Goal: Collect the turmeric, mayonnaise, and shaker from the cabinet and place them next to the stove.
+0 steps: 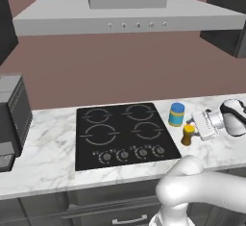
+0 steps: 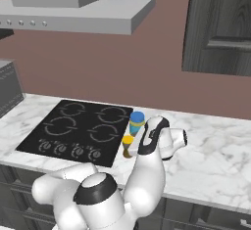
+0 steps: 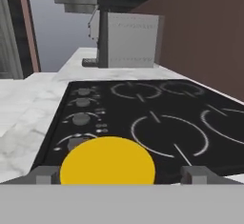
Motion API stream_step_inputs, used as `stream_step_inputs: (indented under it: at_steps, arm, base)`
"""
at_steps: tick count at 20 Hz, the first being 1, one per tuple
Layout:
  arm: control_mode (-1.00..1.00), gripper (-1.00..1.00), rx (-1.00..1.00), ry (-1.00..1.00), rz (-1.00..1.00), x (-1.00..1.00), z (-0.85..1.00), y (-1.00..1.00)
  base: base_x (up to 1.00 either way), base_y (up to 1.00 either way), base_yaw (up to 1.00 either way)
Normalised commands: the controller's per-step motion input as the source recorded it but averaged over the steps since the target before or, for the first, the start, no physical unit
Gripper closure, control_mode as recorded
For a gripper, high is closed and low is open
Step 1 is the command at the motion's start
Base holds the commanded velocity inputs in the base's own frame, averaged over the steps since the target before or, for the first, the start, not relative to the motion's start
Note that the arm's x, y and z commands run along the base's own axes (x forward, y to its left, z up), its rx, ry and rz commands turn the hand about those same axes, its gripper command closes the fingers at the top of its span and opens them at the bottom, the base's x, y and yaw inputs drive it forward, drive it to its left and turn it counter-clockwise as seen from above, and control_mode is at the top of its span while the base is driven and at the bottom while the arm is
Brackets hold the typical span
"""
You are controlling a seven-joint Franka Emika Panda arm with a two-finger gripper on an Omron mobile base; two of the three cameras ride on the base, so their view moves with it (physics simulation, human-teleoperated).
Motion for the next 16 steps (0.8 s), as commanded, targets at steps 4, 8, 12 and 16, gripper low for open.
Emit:
stream_step_inputs:
  at_steps: [4, 8, 12, 16]
  arm:
    - [-1.00, -1.00, 0.00, 0.00, 0.00, -0.03, 0.18, 0.00]
    - [-1.00, -1.00, 0.00, 0.00, 0.00, -0.08, 0.26, -0.05]
    - [-1.00, -1.00, 0.00, -0.01, 0.00, -0.26, 0.28, -0.07]
    - [-1.00, -1.00, 0.00, 0.00, -0.04, -0.50, 0.28, -0.01]
  base:
    - [0.00, 0.00, 0.00]
    - [0.00, 0.00, 0.00]
    - [0.00, 0.00, 0.00]
    - [0.00, 0.00, 0.00]
